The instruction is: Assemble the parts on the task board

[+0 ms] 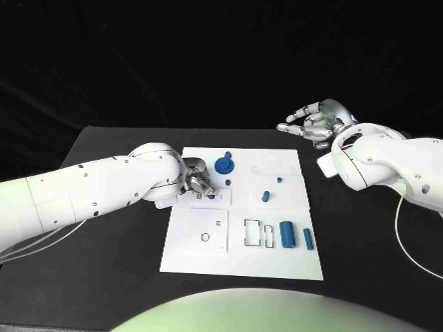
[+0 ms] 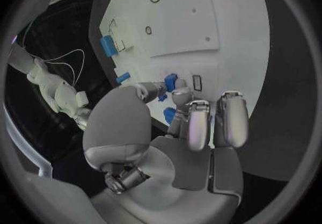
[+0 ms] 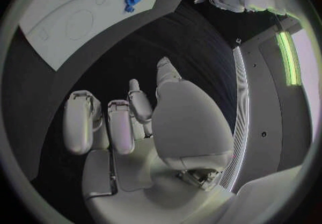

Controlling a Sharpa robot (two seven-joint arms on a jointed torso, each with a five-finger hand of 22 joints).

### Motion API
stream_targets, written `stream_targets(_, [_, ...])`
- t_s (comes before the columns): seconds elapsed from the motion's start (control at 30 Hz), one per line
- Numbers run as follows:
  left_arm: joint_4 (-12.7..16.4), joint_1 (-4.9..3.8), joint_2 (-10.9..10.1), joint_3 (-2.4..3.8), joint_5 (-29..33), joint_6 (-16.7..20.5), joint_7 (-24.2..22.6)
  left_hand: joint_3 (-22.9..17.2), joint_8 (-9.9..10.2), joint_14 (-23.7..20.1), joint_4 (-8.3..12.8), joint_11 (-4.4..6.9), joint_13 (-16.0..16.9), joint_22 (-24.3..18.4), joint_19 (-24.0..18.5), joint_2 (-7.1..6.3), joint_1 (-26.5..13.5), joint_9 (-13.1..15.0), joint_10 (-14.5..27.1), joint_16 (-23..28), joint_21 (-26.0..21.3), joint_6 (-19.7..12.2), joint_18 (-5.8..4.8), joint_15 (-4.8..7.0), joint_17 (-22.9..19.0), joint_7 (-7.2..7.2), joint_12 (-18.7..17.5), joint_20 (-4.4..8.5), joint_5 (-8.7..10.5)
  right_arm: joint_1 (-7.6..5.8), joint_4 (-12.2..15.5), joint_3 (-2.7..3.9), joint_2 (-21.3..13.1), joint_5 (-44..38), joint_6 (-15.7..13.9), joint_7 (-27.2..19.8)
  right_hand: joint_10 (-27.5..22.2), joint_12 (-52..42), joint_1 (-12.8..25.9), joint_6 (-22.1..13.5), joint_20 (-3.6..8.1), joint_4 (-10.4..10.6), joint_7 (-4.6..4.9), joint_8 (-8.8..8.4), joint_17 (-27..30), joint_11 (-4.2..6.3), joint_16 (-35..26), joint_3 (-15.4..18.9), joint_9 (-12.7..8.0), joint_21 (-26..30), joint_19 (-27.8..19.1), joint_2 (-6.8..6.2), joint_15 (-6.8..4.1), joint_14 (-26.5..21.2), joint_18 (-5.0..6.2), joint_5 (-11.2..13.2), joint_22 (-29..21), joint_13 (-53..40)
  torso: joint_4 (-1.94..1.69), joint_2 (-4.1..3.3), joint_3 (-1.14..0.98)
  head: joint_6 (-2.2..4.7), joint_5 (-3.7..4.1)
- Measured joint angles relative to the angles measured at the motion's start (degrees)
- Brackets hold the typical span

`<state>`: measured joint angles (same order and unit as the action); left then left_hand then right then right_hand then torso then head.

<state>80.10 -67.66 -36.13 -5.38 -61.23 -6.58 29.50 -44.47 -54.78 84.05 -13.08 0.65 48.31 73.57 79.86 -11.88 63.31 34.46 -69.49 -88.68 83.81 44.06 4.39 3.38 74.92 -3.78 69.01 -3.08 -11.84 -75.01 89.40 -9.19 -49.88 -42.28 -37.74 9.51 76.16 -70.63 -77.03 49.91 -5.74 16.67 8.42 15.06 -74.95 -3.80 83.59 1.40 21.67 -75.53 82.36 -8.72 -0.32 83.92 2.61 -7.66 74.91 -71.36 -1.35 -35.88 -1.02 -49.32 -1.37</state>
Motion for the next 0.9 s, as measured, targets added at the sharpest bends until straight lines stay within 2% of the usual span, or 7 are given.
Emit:
stream_targets(0.17, [-0.1, 0.01, 0.0, -0.02, 0.0, -0.2, 0.0, 1.0, 0.9, 0.0, 1.0, 0.17, 0.0, 0.0, 0.3, -0.93, -2.2, -0.2, -0.2, 0.0, 0.0, 0.8, 0.00, 0.40, 0.0, 0.81, 0.0, 0.31, 0.02, 0.03, 0.0, 0.00, 0.0, 0.1, 0.0, 0.0, 0.0, 0.0, 0.0, 0.0, 0.00, 0.0, 0.00, 0.00, 0.0, 0.00, -0.2, 0.0, 0.0, 0.0, 0.0, 0.00, 0.00, 0.0, 0.00, 0.0, 0.0, 0.1, 0.00, 0.02, 0.01, -0.05, 0.00])
stream_targets(0.23, [-0.1, 0.02, 0.0, -0.02, 0.0, -0.2, 0.0, -0.6, 1.4, 0.0, 3.5, 0.17, 0.0, 0.0, 0.3, -1.17, -3.2, -0.5, -0.2, 0.0, 0.0, 1.2, 0.01, 0.40, 0.0, 0.85, 0.0, 0.31, 0.34, 0.05, 0.0, 0.00, 0.0, 0.1, 0.0, 0.0, 0.0, 0.0, 0.0, -0.2, 0.00, 0.2, 0.17, 0.00, 0.0, 0.00, -0.2, 0.2, 0.0, 0.0, 0.0, 0.00, 0.00, 0.0, 0.00, 0.0, 0.0, 0.1, 0.00, 0.02, 0.01, -0.06, -0.02])
stream_targets(0.33, [-0.2, 0.00, 0.0, 0.00, 0.1, -0.2, 0.0, 0.1, 1.7, 0.0, 4.0, 0.17, 0.2, 0.0, 0.4, -0.88, -3.5, -0.6, -0.2, 0.0, 0.0, 1.6, 0.01, 0.40, 0.0, 0.91, 0.0, 0.42, 0.34, 0.06, 0.0, 0.00, 0.0, 0.1, 0.0, -0.1, 0.0, 0.0, 0.2, -0.2, 0.00, 0.2, 0.17, 0.00, 0.0, 0.00, -0.2, 0.2, 0.0, 0.0, 0.0, 0.15, 0.00, 0.0, 0.00, 0.0, 0.0, 0.1, -0.01, 0.02, 0.01, -0.06, -0.03])
stream_targets(0.5, [-0.3, 0.01, 0.0, -0.01, 0.1, -0.2, 0.0, 3.1, 2.1, 0.0, 2.0, 0.17, 0.4, 0.1, 0.5, -0.95, -4.1, -0.7, -0.2, 0.0, 0.0, 2.1, 0.01, 0.39, 0.0, 1.05, 0.1, 0.51, 0.30, 0.08, -0.1, 0.00, 0.0, 0.2, 0.0, -0.1, 0.0, 0.0, 0.2, -0.2, 0.00, 0.2, 0.17, 0.00, 0.0, 0.00, -0.2, 0.5, 0.0, 0.2, 0.0, 0.22, 0.00, 0.0, 0.01, 0.0, 0.0, 0.2, -0.02, 0.02, 0.04, -0.07, -0.06])
stream_targets(0.57, [-0.3, 0.04, 0.0, -0.04, 0.1, -0.2, 0.0, 3.7, 2.1, 0.0, 1.5, 0.17, 0.4, 0.2, 0.5, -0.81, -4.2, -0.7, -0.2, 0.0, 0.0, 2.2, 0.01, 0.39, 0.0, 1.05, 0.2, 0.51, 0.30, 0.09, -0.1, 0.00, 0.0, 0.2, 0.0, -0.1, 0.0, 0.0, 0.7, -0.2, 0.00, 0.1, 0.17, 0.07, 0.0, 0.00, -0.2, 0.6, 0.0, 0.2, 0.0, 0.71, 0.00, 0.0, 0.00, 0.0, 0.0, 0.2, -0.01, 0.01, 0.04, -0.07, -0.07])
stream_targets(0.77, [-0.5, 0.10, -0.1, -0.08, 0.2, -0.2, -0.1, 6.3, 2.3, 0.0, -0.5, 0.17, 0.5, 0.2, 0.5, -0.66, -4.7, -0.7, -0.2, 0.0, 0.0, 2.6, 0.01, 0.39, 0.0, 0.95, 0.2, 0.51, 0.30, 0.13, -0.1, 0.00, 0.0, 0.4, 0.0, -0.2, 0.0, 0.0, 2.3, -0.6, 0.00, 0.2, 0.16, 0.45, 0.0, 0.00, -0.4, 2.3, -0.1, 0.4, 0.0, 1.05, 0.00, 0.0, 0.00, 0.0, 0.0, 0.4, -0.01, 0.00, 0.02, -0.07, -0.07])
stream_targets(0.9, [-0.6, 0.13, -0.2, -0.09, 0.2, -0.2, -0.1, 9.5, 2.3, 0.0, -2.4, 0.17, 0.8, 0.4, 0.5, -0.90, -5.3, -0.7, -0.2, 0.0, 0.0, 2.6, 0.01, 0.39, 0.0, 0.95, 0.2, 0.51, 0.30, 0.17, -0.1, 0.00, 0.0, 0.4, 0.0, -0.2, 0.0, 0.2, 2.8, -0.6, 0.00, 0.2, 0.16, 0.89, 0.0, 0.00, -0.4, 2.8, -0.1, 0.4, 0.0, 1.10, 0.00, 0.0, 0.00, 0.0, 0.0, 0.5, 0.00, 0.00, 0.01, -0.07, -0.10])
